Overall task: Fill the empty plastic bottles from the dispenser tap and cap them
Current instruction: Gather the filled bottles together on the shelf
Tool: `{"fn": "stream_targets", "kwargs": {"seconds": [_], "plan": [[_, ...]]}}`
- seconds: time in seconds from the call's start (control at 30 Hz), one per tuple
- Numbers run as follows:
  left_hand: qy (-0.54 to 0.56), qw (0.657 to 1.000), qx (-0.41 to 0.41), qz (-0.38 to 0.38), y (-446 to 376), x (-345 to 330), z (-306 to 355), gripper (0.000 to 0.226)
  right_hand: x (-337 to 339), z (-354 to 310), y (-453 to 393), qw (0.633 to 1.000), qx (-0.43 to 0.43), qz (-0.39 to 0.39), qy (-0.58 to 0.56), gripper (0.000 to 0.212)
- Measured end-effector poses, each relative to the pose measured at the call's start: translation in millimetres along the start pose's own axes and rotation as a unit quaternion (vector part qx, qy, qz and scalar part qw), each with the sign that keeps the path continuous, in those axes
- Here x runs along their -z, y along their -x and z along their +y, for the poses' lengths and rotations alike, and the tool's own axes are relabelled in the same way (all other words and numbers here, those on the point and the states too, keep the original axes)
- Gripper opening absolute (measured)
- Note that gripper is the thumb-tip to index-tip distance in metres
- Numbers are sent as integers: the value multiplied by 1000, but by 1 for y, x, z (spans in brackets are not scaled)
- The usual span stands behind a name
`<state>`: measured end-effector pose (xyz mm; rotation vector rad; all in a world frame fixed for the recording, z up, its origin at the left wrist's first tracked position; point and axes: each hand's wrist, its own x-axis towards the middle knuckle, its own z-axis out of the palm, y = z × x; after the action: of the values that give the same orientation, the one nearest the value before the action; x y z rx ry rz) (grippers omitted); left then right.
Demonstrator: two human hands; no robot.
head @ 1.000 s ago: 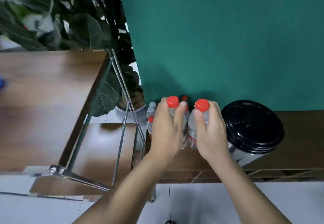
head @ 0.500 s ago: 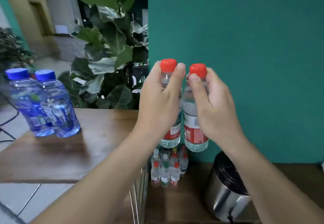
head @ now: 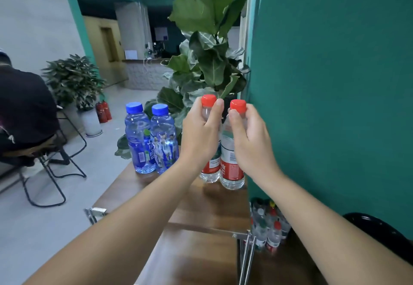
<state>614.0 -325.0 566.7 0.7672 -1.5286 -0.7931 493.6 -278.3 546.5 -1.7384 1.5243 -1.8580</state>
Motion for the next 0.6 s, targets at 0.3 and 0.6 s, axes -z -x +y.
{"fn": "stream_targets", "kwargs": {"seconds": [0.3, 0.6], "plan": [[-9, 1000, 27, -5, -8, 12, -25, 27, -25, 20, -13, 1000, -5, 10, 16, 24], [4, 1000, 2, -24, -10, 18, -34, 26, -31, 25, -13, 999, -22, 28, 23, 27]]}}
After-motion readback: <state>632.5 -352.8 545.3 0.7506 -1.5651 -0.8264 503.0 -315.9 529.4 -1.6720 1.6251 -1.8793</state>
